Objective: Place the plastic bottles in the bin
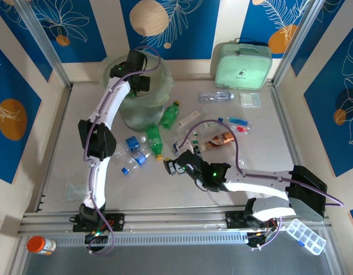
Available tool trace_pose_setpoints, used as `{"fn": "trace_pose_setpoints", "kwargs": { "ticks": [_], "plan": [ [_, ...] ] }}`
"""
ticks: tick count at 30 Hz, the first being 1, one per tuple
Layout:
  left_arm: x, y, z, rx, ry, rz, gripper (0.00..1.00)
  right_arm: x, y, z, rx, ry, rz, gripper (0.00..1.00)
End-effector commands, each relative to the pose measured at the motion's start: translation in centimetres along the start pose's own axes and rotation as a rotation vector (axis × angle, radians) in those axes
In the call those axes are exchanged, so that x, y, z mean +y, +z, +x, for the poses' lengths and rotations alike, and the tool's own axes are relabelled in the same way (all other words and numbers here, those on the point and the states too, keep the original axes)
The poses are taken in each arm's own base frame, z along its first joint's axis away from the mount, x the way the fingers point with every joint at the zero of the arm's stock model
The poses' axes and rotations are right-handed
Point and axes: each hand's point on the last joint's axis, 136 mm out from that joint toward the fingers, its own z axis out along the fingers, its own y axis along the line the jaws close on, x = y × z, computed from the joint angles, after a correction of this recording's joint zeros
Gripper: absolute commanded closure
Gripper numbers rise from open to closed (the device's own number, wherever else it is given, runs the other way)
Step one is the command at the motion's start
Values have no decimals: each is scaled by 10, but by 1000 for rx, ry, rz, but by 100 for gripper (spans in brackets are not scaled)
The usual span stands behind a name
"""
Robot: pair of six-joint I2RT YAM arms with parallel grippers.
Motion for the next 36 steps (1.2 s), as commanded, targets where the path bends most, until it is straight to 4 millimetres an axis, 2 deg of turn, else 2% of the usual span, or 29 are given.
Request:
{"fn": "trace_pose_setpoints", "kwargs": {
  "ticks": [1,6,10,15,17,20,25,31,36],
  "plan": [
    [-9,-84,-45,-171,-72,142,18,3,-7,-20,-61,9,-3,5],
    [-18,-148,-59,-280,-128,274,18,-4,-13,-25,-92,11,15,5],
    [-21,-199,-57,-349,-173,370,20,-9,-19,-28,-120,34,13,5],
    [-20,-254,-34,-387,-177,374,22,-14,-21,-29,-121,46,14,5],
    [-25,-280,-20,-425,-178,401,22,-17,-20,-28,-118,47,30,5],
    [-30,-307,5,-466,-199,440,20,-21,-20,-28,-112,53,43,4],
    [-45,-317,65,-456,-232,553,20,-39,-23,-30,-119,78,129,4],
    [-55,-286,131,-377,-194,576,19,-71,-21,-20,-74,197,230,4],
    [-55,-261,162,-397,-168,580,19,-95,-12,1,57,306,292,3]
  ]
}}
